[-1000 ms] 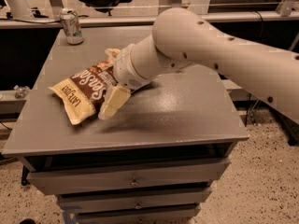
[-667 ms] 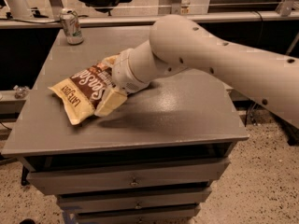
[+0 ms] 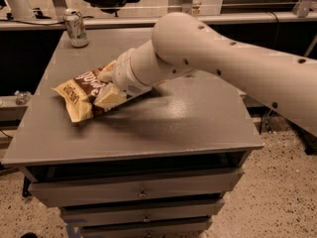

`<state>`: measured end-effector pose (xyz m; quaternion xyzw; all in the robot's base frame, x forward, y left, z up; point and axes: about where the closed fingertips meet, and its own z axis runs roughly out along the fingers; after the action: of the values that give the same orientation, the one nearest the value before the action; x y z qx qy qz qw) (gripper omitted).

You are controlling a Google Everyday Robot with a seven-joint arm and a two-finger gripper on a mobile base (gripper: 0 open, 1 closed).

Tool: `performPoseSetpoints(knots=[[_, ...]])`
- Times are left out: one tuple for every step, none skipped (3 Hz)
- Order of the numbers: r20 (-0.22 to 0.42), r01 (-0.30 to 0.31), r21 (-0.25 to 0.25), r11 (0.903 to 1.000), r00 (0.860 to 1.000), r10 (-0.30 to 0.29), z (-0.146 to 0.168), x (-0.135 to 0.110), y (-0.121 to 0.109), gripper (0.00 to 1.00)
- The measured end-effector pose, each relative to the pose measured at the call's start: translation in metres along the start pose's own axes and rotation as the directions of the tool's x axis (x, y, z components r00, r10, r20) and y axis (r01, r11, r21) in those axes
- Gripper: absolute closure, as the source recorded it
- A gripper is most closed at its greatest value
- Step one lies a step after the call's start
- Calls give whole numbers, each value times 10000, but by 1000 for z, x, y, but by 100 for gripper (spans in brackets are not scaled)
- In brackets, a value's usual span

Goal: Pick brown chip bag

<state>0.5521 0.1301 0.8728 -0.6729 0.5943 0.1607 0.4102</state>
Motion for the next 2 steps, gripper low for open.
performPoseSetpoints(knots=[[294, -12, 133, 9999, 9996, 8, -3, -26, -11, 87], [893, 73, 269, 9996, 9960, -97, -5, -65, -25, 100]])
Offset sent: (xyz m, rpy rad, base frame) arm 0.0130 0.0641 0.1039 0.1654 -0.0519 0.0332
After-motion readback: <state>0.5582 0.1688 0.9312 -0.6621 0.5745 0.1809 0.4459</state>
